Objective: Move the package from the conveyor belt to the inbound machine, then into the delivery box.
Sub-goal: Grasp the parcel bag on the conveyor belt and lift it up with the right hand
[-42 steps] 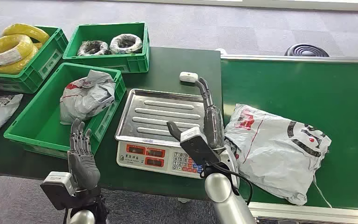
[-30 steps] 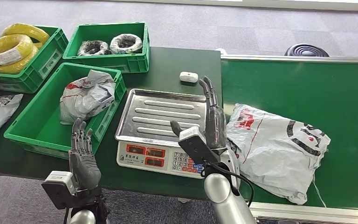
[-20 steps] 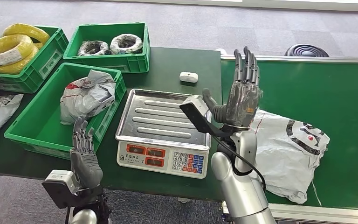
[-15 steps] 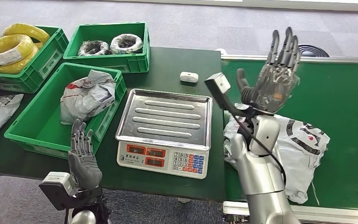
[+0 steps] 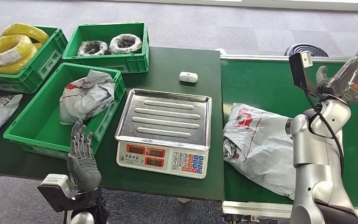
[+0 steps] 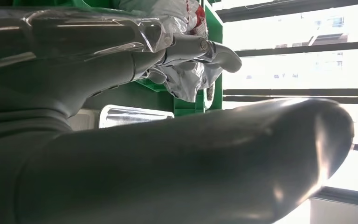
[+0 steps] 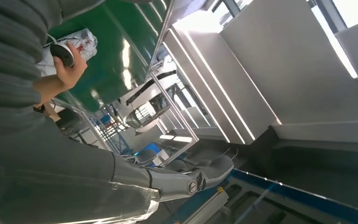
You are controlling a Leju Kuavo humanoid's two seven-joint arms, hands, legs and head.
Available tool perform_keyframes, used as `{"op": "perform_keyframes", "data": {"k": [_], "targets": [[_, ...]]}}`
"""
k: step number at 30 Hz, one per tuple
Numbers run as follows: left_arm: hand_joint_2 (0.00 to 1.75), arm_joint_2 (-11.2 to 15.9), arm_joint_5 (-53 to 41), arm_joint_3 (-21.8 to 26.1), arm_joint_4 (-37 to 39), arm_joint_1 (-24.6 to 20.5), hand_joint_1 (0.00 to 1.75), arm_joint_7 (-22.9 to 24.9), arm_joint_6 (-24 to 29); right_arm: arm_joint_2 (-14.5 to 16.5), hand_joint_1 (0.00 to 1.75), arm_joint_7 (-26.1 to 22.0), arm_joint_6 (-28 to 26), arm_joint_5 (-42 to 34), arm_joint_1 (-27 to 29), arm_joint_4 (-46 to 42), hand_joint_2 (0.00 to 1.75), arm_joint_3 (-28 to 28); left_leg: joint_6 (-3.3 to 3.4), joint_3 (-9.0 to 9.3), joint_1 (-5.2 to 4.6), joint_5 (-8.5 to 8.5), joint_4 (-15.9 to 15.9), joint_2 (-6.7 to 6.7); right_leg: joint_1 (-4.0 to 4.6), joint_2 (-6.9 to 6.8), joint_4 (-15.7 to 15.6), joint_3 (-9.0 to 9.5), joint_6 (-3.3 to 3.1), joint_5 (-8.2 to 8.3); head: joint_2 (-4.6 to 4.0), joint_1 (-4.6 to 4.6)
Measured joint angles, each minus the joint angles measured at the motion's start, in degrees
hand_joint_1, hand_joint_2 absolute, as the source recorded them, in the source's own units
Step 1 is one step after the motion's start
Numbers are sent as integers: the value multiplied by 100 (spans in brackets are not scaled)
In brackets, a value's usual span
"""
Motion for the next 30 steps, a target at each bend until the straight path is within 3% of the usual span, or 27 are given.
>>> {"op": "perform_keyframes", "data": {"k": [4,6,11,15,17,21,24,30], "targets": [[0,29,48,-15,40,-32,0,-21,10,-170,0,53,41,-18,-166,536,175,-116,0,-1,0,0,0,-3,0,-2,0,0,0,0,0,-1],[0,39,49,-16,61,-62,0,-23,19,-236,0,39,324,-168,-378,1050,175,-199,0,1,0,0,0,0,0,0,0,0,0,0,0,-1],[0,75,51,-13,110,-89,0,-58,-36,-288,0,-283,1828,-815,-726,2160,175,-509,0,3,1,1,0,-2,1,-1,0,1,0,0,0,0],[0,93,21,4,174,-114,0,-90,-164,-251,0,-907,3264,-1481,-674,2681,175,-835,0,-2,1,0,-1,-5,1,-2,1,-1,0,0,0,-1],[0,93,-3,14,209,-151,0,-97,-214,-212,0,-1142,3673,-1633,-569,2846,175,-940,0,-4,1,0,-1,-5,1,-2,1,-2,0,-1,0,-1],[0,93,-25,19,245,-183,0,-100,-246,-147,0,-1288,3986,-1735,-434,3025,175,-1063,0,-7,1,0,-1,-4,1,-2,1,-5,0,-1,0,-1],[0,94,-76,22,291,-249,0,-62,-284,-88,0,-1366,4522,-1806,-381,3123,175,-1106,0,-6,1,0,-1,-3,1,-2,1,-4,0,-1,0,1],[0,85,-262,78,290,-320,0,202,-242,311,0,-956,4631,-1692,-280,3244,175,-1106,-1,-4,3,1,-2,-1,4,0,3,-5,-1,0,0,-1]]}}
